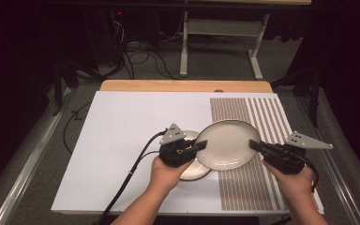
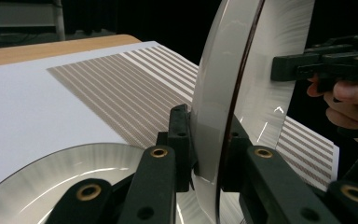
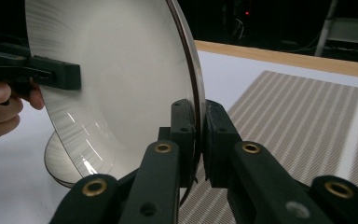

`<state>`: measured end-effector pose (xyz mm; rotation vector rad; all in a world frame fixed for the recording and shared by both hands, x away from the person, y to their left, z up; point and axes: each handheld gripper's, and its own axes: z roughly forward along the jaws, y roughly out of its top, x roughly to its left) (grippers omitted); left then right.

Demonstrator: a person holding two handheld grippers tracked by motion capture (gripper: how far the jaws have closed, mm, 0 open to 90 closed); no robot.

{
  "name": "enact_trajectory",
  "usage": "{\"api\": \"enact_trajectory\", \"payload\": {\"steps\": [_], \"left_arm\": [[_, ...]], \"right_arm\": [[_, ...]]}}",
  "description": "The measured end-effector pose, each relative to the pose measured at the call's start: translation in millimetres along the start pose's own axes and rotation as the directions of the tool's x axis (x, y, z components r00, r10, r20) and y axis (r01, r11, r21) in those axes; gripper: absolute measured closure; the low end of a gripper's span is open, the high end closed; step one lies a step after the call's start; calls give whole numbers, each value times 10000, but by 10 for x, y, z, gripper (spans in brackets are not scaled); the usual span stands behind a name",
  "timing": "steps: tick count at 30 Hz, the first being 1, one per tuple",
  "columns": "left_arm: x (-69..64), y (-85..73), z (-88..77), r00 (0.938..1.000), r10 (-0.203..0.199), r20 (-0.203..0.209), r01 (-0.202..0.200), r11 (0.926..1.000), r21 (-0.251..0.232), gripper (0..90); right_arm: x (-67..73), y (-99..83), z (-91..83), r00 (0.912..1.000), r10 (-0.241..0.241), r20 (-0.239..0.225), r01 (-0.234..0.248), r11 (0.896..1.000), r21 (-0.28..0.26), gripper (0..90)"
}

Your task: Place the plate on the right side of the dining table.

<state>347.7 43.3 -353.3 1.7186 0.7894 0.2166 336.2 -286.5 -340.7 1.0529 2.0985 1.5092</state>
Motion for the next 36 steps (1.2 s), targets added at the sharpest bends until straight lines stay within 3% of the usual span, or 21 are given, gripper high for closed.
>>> {"api": "enact_trajectory", "payload": {"steps": [3,6,11,13,19,36], "left_arm": [[-55,47,162,9997,200,131,-202,9996,181,791],[-137,66,337,9991,-248,336,240,9995,225,791],[-146,98,547,9992,238,313,-260,9969,745,791],[-156,105,625,9993,185,332,-212,9963,834,791],[-122,114,777,9993,-65,370,29,9954,956,786],[-17,149,1052,9996,-229,140,211,9928,1182,775]], "right_arm": [[-97,-23,-112,9997,138,204,-135,9998,-121,864],[-209,-63,-240,9986,362,394,-350,9990,-291,867],[-371,-176,-351,9952,678,702,-648,9969,-440,868],[-433,-215,-373,9936,849,750,-813,9954,-498,868],[-519,-262,-395,9900,972,1020,-924,9944,-505,869],[-682,-274,-335,9815,1056,1596,-1017,9943,-327,868]]}}
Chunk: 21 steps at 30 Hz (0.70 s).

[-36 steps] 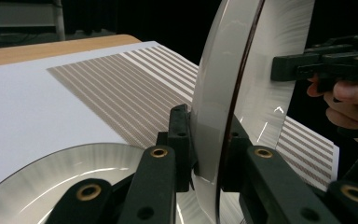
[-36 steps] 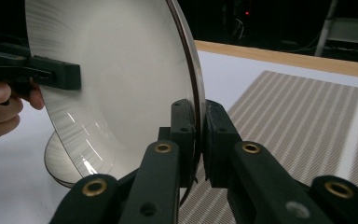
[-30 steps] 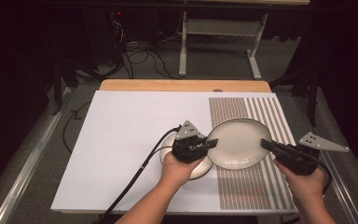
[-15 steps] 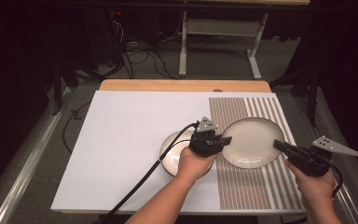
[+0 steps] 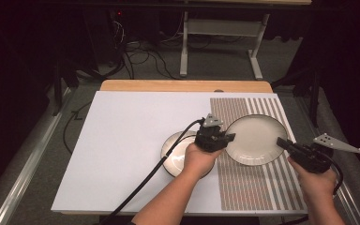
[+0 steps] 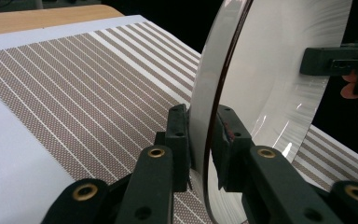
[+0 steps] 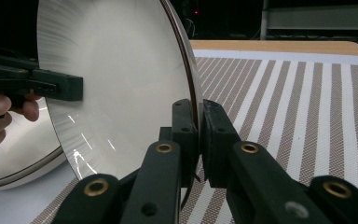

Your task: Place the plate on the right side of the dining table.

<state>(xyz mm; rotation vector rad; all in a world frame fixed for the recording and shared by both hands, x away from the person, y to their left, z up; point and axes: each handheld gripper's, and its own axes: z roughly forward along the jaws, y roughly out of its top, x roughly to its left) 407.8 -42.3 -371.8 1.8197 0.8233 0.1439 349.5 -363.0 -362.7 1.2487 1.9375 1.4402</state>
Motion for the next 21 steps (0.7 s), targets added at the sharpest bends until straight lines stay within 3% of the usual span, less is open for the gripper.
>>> {"api": "enact_trajectory", "payload": {"steps": [17,21], "left_arm": [[24,-61,213,9990,-279,-344,296,9984,489,774],[-8,-90,236,9987,-136,-487,169,9975,682,774]], "right_arm": [[-119,-113,52,9988,309,375,-325,9986,416,869],[-141,-158,43,9984,439,343,-458,9974,565,869]]}}
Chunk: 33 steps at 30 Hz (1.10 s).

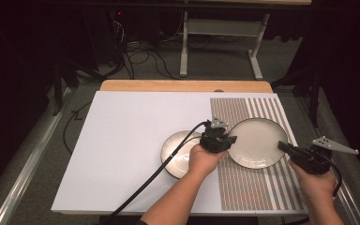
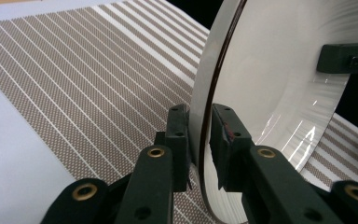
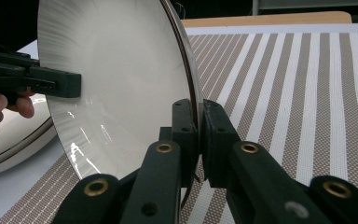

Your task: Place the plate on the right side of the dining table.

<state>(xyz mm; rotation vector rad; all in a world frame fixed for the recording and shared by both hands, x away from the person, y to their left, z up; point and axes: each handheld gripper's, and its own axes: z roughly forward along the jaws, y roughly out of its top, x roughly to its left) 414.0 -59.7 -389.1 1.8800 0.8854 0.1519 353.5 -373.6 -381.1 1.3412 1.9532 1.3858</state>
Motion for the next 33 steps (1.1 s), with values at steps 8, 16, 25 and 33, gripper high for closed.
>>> {"api": "enact_trajectory", "payload": {"steps": [8,16,25,33], "left_arm": [[-1,-14,47,9997,22,-225,-15,9995,305,779],[-12,-12,84,9991,178,-394,-160,9988,456,787],[-30,13,113,9976,179,-672,-154,9992,367,778],[-1,50,-75,9946,479,-923,-502,9985,-228,608]], "right_arm": [[-8,-33,9,9998,-69,164,66,9998,167,869],[-27,-58,18,9997,-12,256,4,9996,287,869],[-62,-67,33,9996,112,256,-122,9992,386,867],[-67,-68,43,9993,111,349,-127,9989,447,864]]}}
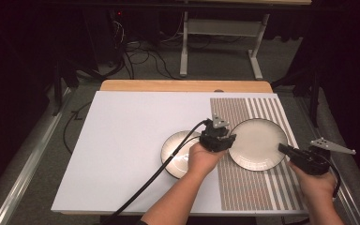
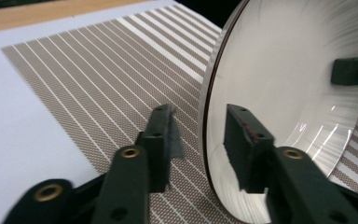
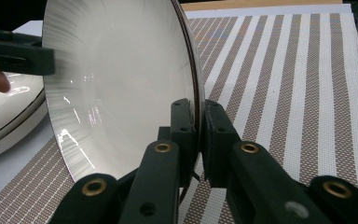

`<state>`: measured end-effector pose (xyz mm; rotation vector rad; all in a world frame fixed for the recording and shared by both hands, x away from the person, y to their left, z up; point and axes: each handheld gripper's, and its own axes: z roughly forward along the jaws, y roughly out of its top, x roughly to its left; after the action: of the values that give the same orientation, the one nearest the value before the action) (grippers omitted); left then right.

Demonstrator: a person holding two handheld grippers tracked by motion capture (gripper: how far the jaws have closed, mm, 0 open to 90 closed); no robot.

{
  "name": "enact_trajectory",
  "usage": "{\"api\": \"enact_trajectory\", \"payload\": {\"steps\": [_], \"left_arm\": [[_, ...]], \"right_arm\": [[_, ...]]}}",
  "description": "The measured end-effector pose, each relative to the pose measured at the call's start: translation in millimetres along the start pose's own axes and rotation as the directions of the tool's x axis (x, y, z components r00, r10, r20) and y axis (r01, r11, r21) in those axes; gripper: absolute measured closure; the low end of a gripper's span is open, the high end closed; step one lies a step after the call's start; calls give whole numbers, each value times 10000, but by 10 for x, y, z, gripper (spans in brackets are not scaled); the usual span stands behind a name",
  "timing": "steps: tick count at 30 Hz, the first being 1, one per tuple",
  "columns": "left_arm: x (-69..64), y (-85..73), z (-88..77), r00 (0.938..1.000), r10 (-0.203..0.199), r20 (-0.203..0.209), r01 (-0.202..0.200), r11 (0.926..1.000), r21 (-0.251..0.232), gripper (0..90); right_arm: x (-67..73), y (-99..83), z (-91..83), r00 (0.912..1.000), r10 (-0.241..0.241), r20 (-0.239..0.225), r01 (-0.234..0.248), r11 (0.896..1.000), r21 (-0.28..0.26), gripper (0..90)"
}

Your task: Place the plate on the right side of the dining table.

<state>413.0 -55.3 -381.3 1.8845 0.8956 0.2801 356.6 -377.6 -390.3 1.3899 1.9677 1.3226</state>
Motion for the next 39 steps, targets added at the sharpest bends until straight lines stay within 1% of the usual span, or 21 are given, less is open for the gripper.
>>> {"api": "enact_trajectory", "payload": {"steps": [2,4,5,6,8,10,12,14,16,17,18,22,24,27,29,30,32,34,39], "left_arm": [[25,-13,-71,10000,54,-24,-54,9997,-248,562],[60,-40,-160,9998,142,-170,-149,9989,-454,510],[86,-61,-214,9993,242,-290,-258,9982,-544,491],[94,-70,-235,9991,251,-329,-271,9979,-589,477],[145,-123,-347,9985,295,-460,-331,9962,-805,473],[180,-153,-417,9982,258,-543,-305,9956,-881,441],[225,-191,-510,9986,146,-506,-196,9949,-990,410],[290,-230,-626,9996,-132,-248,107,9949,-999,384],[329,-255,-703,9996,-174,-221,149,9940,-1080,341],[368,-282,-782,9994,-163,-307,127,9934,-1136,316],[379,-293,-806,9993,-194,-313,156,9929,-1176,281],[509,-392,-1040,9974,-234,-677,136,9897,-1423,183],[576,-449,-1155,9963,-343,-782,219,9877,-1549,157],[670,-531,-1322,9924,-326,-1182,130,9866,-1628,112],[751,-591,-1434,9909,-380,-1293,171,9871,-1594,53],[768,-606,-1461,9903,-387,-1332,170,9869,-1605,22],[838,-687,-1600,9862,-320,-1624,30,9844,-1760,1],[877,-744,-1698,9824,-317,-1842,-45,9812,-1931,1],[995,-879,-1977,9755,-390,-2166,-55,9796,-2011,1]], "right_arm": [[3,2,2,10000,-11,57,11,10000,11,863],[2,2,4,10000,-15,56,15,10000,22,862],[1,2,5,10000,-29,63,28,10000,21,862],[4,3,5,10000,-26,85,25,10000,24,862],[10,6,7,9999,-64,114,64,10000,18,861],[15,9,6,9999,-76,129,76,10000,31,861],[19,12,7,9998,-124,164,124,9999,41,860],[23,14,9,9997,-113,199,112,9999,50,859],[27,16,12,9997,-81,233,80,9999,71,858],[27,16,13,9996,-88,258,86,9999,87,856],[29,18,18,9995,-121,297,118,9999,104,855],[25,21,27,9994,-88,323,84,9999,126,853],[21,21,32,9994,-42,330,37,9999,162,853],[16,23,39,9992,-7,390,-1,9997,226,850],[12,26,46,9992,12,395,-22,9997,247,850],[12,28,49,9992,28,400,-38,9996,263,848],[13,32,54,9991,24,429,-37,9996,294,847],[9,35,60,9991,15,429,-29,9995,315,847],[8,43,75,9987,31,511,-50,9993,373,844]]}}
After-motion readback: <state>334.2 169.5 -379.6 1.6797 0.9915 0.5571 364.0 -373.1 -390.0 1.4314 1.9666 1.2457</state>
